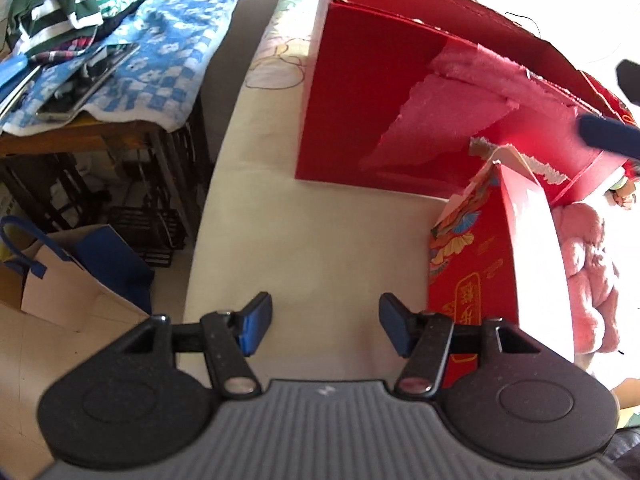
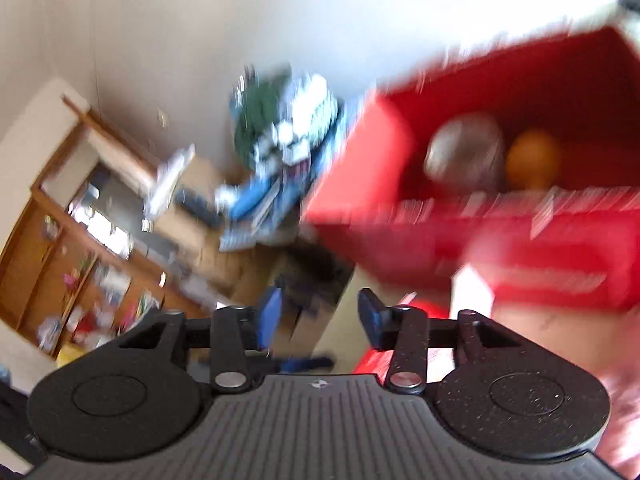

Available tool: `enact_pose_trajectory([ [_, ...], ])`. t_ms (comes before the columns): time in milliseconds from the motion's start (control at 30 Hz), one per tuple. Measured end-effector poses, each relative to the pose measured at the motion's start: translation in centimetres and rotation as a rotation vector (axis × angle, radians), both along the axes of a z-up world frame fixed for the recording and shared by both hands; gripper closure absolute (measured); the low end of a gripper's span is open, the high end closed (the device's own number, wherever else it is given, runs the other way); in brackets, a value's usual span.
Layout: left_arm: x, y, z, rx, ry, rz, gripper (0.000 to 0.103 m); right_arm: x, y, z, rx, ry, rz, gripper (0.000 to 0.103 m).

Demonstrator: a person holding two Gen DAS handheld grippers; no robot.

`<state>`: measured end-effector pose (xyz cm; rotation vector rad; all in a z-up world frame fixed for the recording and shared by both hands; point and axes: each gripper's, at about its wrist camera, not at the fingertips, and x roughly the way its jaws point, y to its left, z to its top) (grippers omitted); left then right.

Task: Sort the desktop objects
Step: 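Lift the red gift box and carry it toward the red box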

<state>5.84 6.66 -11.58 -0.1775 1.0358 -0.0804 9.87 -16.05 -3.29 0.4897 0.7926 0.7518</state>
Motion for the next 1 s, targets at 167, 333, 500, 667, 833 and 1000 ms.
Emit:
enact_pose_trajectory([
  [167,0.0,-0.1,0.6,0.015,-0.012,-0.044,0.041,-0.6,-2.4,-0.7,-0.209,0.089,-0.011,0.039],
  [333,0.0,0.2,3.1,0.043,-0.057,-0.072,0.037,-1.3,-0.7,-2.2,-0.219,0.147,0.054,0.039],
  [500,-1.6,-0.8,7.1,0.016,-0.135,-0.150,0.014,-0.4,0.6,-2.2,-0.211,0.167,0.060,0.039],
  [667,-3.6,-5.3,8.7,0.078,-0.181,-0.291,0.002,0.9,1.3,-2.9,-0.210,0.256,0.034,0.039],
  [833,-3.1,-8.1,6.3,0.077,-0.062,-0.339,0.041,2.0,3.1,-3.0,-0.308,0.325,0.029,0.037],
  [1000,-2.9,-9.8,4.7,0.120,0.006,-0.345,0.054,2.6,4.1,-3.7,-0.355,0.403,0.034,0.034],
])
